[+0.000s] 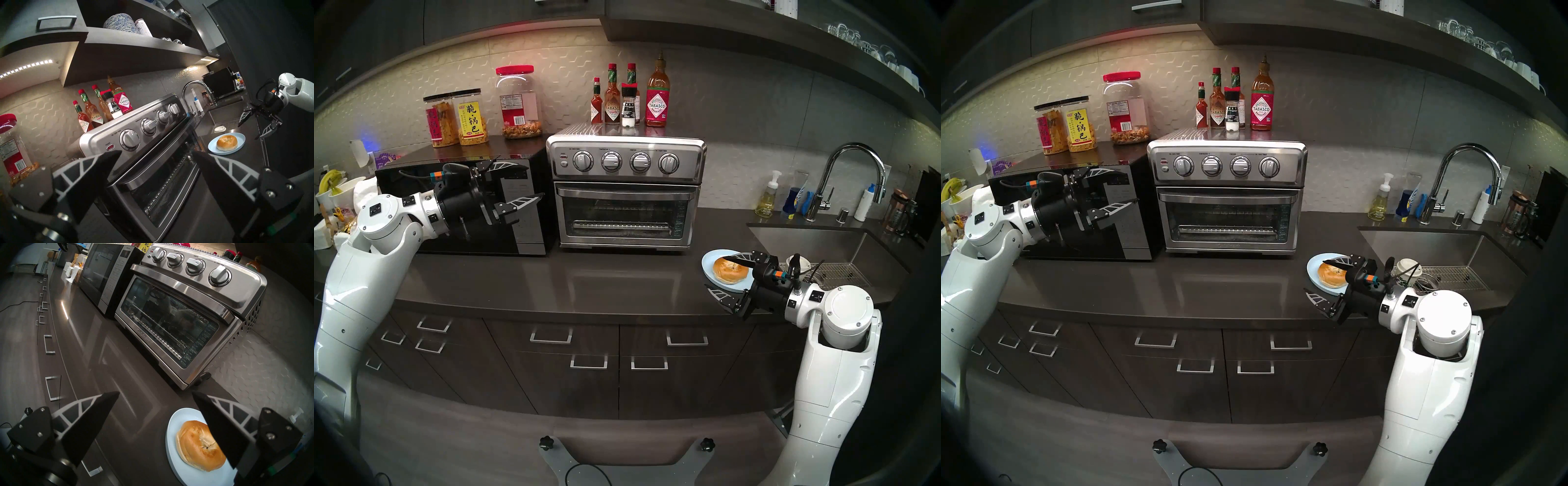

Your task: Open the oven and place the bagel inside on the rack

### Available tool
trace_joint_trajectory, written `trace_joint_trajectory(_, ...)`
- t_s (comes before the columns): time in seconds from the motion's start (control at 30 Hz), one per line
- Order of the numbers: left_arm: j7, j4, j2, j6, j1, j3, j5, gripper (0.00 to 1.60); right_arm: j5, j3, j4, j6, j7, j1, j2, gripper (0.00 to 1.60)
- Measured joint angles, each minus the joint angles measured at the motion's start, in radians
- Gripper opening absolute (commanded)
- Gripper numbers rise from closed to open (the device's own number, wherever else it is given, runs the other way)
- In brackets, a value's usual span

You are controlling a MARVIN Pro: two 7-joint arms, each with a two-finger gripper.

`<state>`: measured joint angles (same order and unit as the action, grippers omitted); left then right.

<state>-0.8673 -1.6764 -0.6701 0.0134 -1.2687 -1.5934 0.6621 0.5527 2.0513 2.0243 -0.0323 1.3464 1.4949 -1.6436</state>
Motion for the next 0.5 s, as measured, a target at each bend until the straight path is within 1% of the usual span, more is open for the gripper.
trace_joint_trajectory(0.2,-0.027,0.002,0.005,0.001,0.014,0.016,0.001,1.60,0.000,0.000,0.000,0.000,0.000,0.000,0.000,1.60)
trace_joint_trajectory(0.23,-0.042,0.003,0.007,-0.001,0.029,0.041,-0.002,1.60,0.000,0.000,0.000,0.000,0.000,0.000,0.000,1.60)
trace_joint_trajectory(0.3,-0.050,0.005,0.008,-0.005,0.042,0.061,-0.009,1.60,0.000,0.000,0.000,0.000,0.000,0.000,0.000,1.60)
trace_joint_trajectory(0.5,-0.065,0.011,0.008,-0.021,0.072,0.107,-0.037,1.60,0.000,0.000,0.000,0.000,0.000,0.000,0.000,1.60)
